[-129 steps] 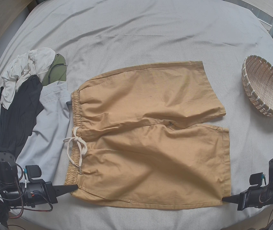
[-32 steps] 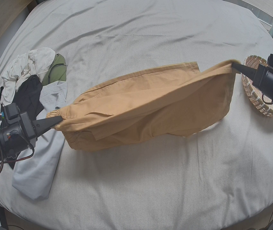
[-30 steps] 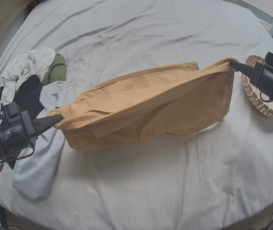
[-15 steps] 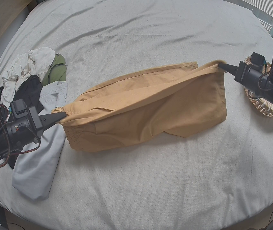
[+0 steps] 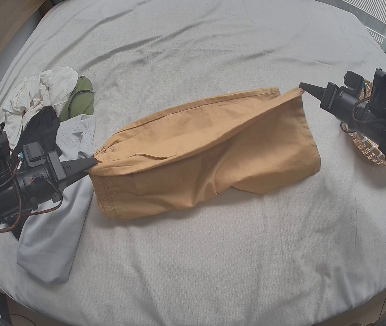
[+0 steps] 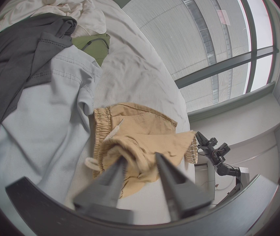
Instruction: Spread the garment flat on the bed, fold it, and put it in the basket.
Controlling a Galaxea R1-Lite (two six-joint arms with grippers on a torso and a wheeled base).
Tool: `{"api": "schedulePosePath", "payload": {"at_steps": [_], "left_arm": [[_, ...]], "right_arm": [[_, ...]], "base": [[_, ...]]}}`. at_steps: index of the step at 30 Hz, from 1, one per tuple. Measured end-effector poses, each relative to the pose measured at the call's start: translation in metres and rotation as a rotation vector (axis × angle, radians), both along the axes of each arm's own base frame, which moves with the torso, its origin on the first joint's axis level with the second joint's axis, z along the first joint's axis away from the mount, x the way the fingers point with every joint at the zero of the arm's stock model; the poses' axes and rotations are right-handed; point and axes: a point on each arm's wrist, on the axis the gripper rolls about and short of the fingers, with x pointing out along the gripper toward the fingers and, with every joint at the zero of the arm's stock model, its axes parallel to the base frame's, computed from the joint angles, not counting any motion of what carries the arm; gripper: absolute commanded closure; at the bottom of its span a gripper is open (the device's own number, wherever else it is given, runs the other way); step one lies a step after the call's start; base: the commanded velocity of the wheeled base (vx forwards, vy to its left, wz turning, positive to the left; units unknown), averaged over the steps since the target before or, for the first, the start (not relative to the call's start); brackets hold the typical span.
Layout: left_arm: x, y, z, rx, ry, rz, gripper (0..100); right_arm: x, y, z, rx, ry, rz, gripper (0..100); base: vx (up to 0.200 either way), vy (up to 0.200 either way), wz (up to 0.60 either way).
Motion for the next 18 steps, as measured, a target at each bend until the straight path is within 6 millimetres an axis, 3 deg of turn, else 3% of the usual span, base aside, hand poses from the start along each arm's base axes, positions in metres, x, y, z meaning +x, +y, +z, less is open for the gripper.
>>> {"api": "schedulePosePath", "payload": {"at_steps": [8, 18], "left_arm": [[0.007, 0.013, 0.001, 0.010, -0.030, 0.101, 0], [-0.002, 0.017, 0.002, 0.008, -0.040, 0.129, 0]], "right_arm": [[0.000, -0.001, -0.005, 0.001, 0.010, -0.016, 0], [-0.029, -0.012, -0.032, -0.015, 0.118, -0.036, 0]], "base": [[0.000, 0.000, 0.00], [0.000, 0.000, 0.00]]}}
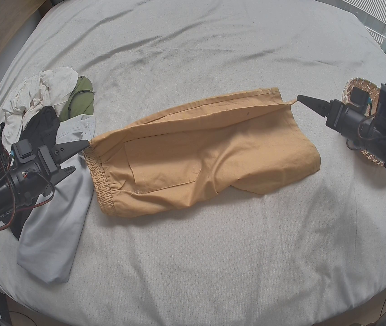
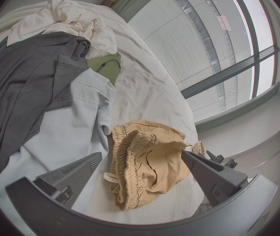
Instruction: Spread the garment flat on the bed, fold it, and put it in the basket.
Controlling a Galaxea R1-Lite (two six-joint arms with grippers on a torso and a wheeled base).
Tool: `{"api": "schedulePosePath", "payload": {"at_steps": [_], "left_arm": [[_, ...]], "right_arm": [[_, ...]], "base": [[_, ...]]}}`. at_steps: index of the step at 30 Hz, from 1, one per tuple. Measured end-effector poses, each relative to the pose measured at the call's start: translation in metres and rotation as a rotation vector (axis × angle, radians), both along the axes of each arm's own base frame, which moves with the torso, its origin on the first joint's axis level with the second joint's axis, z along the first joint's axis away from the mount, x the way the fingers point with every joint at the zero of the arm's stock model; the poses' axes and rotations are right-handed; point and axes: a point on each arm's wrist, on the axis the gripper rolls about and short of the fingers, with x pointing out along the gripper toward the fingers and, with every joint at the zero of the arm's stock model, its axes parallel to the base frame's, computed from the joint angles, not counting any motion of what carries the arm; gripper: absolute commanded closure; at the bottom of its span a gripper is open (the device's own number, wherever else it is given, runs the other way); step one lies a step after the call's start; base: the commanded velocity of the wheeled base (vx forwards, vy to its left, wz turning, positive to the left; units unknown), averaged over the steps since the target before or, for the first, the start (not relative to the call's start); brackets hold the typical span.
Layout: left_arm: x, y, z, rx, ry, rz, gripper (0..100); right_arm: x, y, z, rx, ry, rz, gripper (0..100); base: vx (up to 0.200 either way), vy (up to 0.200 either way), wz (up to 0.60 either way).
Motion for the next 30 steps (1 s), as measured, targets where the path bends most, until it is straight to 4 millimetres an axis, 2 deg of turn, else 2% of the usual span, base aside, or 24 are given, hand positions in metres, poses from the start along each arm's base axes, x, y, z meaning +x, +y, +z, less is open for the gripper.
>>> {"api": "schedulePosePath", "payload": {"at_steps": [6, 13, 19, 24, 30], "left_arm": [[-0.013, -0.003, 0.002, -0.004, -0.011, -0.025, 0], [-0.038, -0.015, 0.007, -0.030, -0.033, -0.135, 0], [-0.051, -0.018, 0.002, -0.036, -0.019, -0.168, 0], [-0.058, -0.018, -0.004, -0.035, -0.004, -0.174, 0], [-0.062, -0.018, -0.009, -0.033, 0.013, -0.174, 0]], "right_arm": [[-0.018, -0.007, -0.023, -0.006, 0.063, -0.008, 0], [-0.037, -0.011, -0.051, -0.017, 0.142, -0.020, 0], [-0.051, -0.014, -0.077, -0.027, 0.238, -0.022, 0], [-0.051, -0.013, -0.086, -0.025, 0.237, -0.018, 0], [-0.039, -0.007, -0.095, 0.007, 0.186, -0.005, 0]], "base": [[0.000, 0.000, 0.00], [0.000, 0.000, 0.00], [0.000, 0.000, 0.00], [0.000, 0.000, 0.00], [0.000, 0.000, 0.00]]}}
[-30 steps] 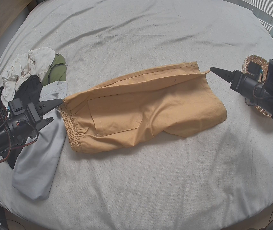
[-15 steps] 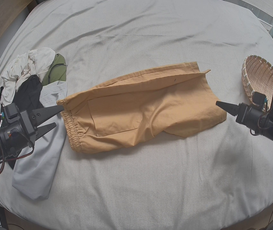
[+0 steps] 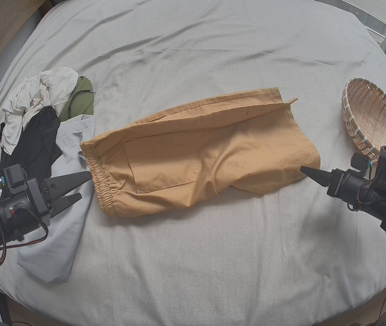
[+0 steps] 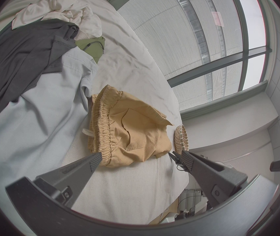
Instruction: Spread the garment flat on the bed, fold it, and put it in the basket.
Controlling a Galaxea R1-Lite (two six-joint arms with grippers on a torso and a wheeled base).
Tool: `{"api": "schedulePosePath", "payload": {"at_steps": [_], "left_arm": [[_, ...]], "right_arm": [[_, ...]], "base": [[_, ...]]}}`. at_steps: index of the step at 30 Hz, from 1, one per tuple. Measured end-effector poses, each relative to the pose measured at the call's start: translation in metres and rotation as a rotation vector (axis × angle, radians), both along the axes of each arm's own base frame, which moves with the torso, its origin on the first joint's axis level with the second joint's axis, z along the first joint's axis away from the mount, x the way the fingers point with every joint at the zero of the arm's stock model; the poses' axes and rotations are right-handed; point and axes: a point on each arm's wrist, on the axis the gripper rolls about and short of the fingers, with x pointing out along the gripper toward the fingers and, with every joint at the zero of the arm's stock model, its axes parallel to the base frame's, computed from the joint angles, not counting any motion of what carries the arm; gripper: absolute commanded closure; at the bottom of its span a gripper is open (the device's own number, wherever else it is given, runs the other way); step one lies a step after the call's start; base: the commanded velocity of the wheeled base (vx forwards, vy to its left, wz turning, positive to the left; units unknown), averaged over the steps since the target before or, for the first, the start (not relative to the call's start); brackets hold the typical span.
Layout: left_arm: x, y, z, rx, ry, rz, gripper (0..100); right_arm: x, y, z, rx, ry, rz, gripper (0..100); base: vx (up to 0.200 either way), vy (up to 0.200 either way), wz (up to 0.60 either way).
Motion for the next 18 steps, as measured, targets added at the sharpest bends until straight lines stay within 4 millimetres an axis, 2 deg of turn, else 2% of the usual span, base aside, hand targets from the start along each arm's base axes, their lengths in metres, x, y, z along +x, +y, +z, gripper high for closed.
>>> {"api": "schedulePosePath", "payload": {"at_steps": [9, 18], "left_arm": [[-0.004, 0.001, -0.004, 0.002, 0.010, 0.002, 0], [-0.004, 0.001, -0.005, 0.001, 0.007, 0.003, 0]], "right_arm": [[0.030, 0.020, -0.015, 0.093, -0.033, 0.000, 0], [0.044, 0.036, -0.006, 0.193, -0.102, 0.031, 0]], "base": [[0.000, 0.000, 0.00], [0.000, 0.000, 0.00]]}}
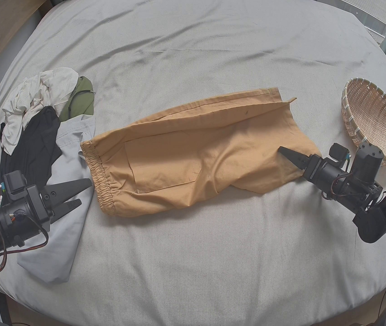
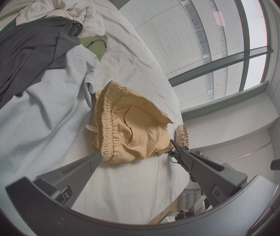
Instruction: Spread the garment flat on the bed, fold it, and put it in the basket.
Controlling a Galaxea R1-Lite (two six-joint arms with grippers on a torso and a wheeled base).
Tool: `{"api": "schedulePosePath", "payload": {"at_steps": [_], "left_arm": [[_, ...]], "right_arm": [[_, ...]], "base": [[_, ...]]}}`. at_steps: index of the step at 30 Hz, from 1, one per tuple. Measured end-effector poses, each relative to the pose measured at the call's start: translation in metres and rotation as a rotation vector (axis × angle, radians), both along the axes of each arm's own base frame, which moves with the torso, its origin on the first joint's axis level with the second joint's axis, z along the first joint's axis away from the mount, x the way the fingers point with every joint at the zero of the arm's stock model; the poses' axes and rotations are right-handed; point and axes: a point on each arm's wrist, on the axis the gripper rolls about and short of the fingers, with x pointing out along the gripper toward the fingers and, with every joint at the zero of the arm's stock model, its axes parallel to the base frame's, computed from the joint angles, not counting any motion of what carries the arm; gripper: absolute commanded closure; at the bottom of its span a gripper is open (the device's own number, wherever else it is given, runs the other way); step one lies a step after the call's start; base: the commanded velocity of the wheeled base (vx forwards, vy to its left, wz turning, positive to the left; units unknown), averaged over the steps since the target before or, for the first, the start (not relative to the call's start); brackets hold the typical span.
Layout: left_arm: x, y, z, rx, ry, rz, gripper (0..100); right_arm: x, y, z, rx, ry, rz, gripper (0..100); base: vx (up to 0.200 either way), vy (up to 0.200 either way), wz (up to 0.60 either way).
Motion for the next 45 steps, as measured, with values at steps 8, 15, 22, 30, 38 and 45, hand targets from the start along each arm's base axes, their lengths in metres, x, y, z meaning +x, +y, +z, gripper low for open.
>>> {"api": "schedulePosePath", "payload": {"at_steps": [8, 15, 22, 30, 38, 45], "left_arm": [[-0.002, 0.000, -0.003, -0.001, -0.005, 0.001, 0], [-0.002, 0.001, -0.008, 0.001, 0.019, 0.007, 0], [0.000, 0.001, -0.015, 0.005, 0.056, 0.007, 0], [0.000, 0.000, -0.020, 0.008, 0.082, 0.001, 0], [0.001, -0.005, -0.023, 0.011, 0.091, -0.026, 0], [0.008, -0.014, -0.024, 0.021, 0.099, -0.062, 0]], "right_arm": [[0.004, 0.001, 0.001, 0.017, -0.013, -0.046, 100], [0.006, 0.002, -0.002, 0.017, -0.009, -0.058, 100], [0.003, -0.002, 0.002, 0.028, -0.027, -0.070, 100], [-0.029, -0.017, 0.015, 0.027, -0.042, -0.094, 100], [-0.063, -0.047, 0.005, -0.070, 0.044, -0.181, 100], [-0.084, -0.067, 0.001, -0.115, 0.077, -0.251, 100]], "base": [[0.000, 0.000, 0.00], [0.000, 0.000, 0.00], [0.000, 0.000, 0.00], [0.000, 0.000, 0.00], [0.000, 0.000, 0.00], [0.000, 0.000, 0.00]]}}
